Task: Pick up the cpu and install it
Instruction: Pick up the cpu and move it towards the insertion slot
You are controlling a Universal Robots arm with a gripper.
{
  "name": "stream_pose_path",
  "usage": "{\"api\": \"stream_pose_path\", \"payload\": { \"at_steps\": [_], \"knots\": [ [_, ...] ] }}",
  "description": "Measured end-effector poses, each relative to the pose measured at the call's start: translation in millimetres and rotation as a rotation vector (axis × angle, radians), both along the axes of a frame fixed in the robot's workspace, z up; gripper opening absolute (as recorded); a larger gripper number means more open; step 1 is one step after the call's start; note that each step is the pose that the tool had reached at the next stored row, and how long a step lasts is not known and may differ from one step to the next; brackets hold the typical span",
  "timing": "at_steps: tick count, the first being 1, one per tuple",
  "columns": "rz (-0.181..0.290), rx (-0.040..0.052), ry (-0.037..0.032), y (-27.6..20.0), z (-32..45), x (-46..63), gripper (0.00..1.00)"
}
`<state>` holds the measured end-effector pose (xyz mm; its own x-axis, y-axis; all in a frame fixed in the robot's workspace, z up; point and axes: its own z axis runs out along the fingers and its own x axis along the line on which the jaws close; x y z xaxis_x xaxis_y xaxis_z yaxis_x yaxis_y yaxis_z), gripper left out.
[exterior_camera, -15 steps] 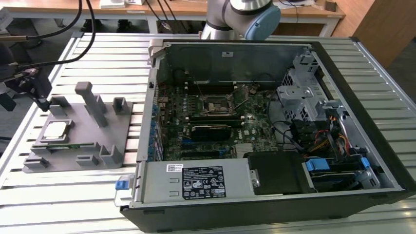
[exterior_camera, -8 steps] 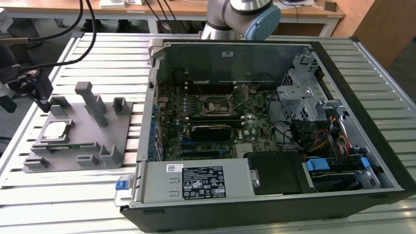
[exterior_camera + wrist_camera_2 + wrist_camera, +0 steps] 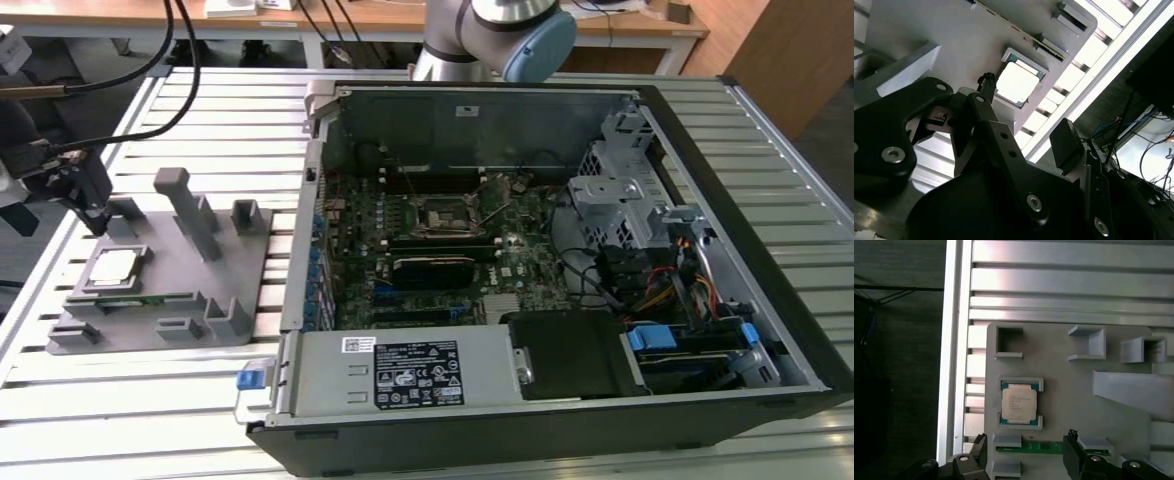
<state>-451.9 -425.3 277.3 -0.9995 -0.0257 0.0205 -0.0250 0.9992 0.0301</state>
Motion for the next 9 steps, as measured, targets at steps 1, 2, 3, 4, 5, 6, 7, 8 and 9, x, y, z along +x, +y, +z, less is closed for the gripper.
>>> {"api": "stream_pose_path", "payload": {
  "at_steps": [1, 2, 3, 4, 5, 6, 7, 8, 9],
  "knots": [
    [0.004, 0.0, 0.0, 0.0, -1.0, 0.0, 0.7],
    [0.01, 0.0, 0.0, 0.0, -2.1, 0.0, 0.7],
    [0.017, 0.0, 0.0, 0.0, -3.1, 0.0, 0.7],
    [0.021, -0.0001, 0.0001, 0.0, -4.1, 0.0, 0.7],
    [0.023, -0.0001, 0.0001, 0.0, -5.5, 0.0, 0.7],
    [0.023, -0.0001, 0.0001, 0.0, -6.9, 0.0, 0.7],
    [0.023, 0.0, 0.0001, 0.0, -8.3, 0.0, 0.7],
    [0.023, 0.0, -0.0001, 0.0, -9.4, 0.0, 0.7],
    [0.023, 0.0, 0.0, 0.0, -10.5, 0.0, 0.7]
  ]
}}
